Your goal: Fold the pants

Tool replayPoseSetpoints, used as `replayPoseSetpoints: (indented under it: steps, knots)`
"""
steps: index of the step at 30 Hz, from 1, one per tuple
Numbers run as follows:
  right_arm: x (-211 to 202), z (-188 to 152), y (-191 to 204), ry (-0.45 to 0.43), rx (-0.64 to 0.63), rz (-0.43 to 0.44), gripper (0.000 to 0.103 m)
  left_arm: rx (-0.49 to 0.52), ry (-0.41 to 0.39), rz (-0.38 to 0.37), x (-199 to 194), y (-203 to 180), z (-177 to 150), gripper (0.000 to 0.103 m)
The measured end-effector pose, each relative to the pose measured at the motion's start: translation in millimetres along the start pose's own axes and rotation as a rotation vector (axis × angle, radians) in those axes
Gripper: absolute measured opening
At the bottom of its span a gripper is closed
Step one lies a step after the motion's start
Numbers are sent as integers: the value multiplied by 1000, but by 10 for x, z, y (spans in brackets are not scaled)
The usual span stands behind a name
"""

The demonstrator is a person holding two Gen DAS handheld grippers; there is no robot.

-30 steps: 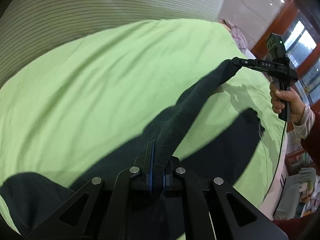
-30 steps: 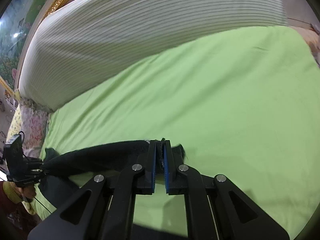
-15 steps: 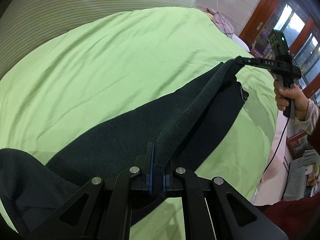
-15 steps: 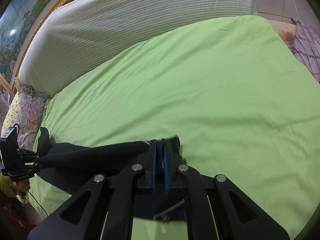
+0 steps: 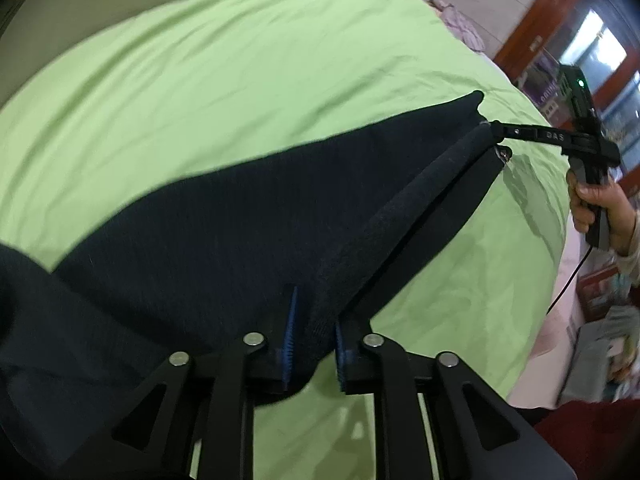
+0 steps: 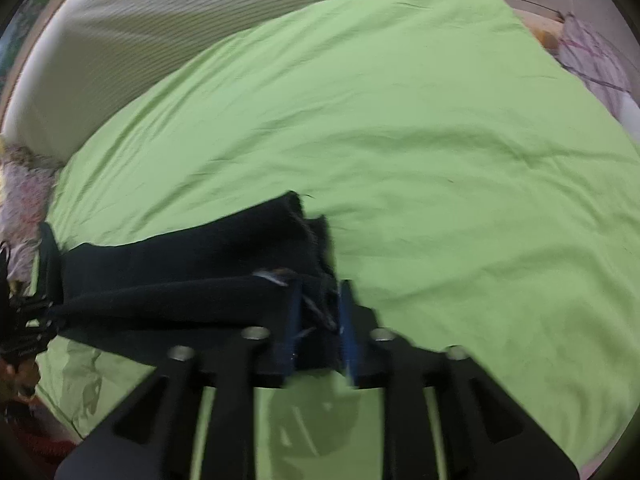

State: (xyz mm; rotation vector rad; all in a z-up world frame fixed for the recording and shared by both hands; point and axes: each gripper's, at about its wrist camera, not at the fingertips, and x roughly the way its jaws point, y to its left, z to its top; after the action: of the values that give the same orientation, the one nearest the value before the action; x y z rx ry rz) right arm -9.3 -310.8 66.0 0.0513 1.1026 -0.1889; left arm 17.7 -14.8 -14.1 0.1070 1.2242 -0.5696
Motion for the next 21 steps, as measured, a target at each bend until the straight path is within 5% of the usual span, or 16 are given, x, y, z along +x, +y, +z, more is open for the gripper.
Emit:
replayPoseSetpoints:
  steps: [3,5,9,12,21]
  knots:
    - [-104,-9,-1,-24,14,-40,58,-53,-7,-26,-86,55,-78,29]
    - [-194,-10,23,-51,22,-43,58,-80,-13,-23,-142,82,-121,42]
    - [-400,2,152,-127,29,-12,58,-167,-29,-25,-300,238,-189,42]
    - [-457,38,397,-159,-6,27,59,-258,-28,-30,-399,359,-217,56]
    - [-65,31,1480,-70,-170,241,59,-557,-43,1,-721,958,-199,68]
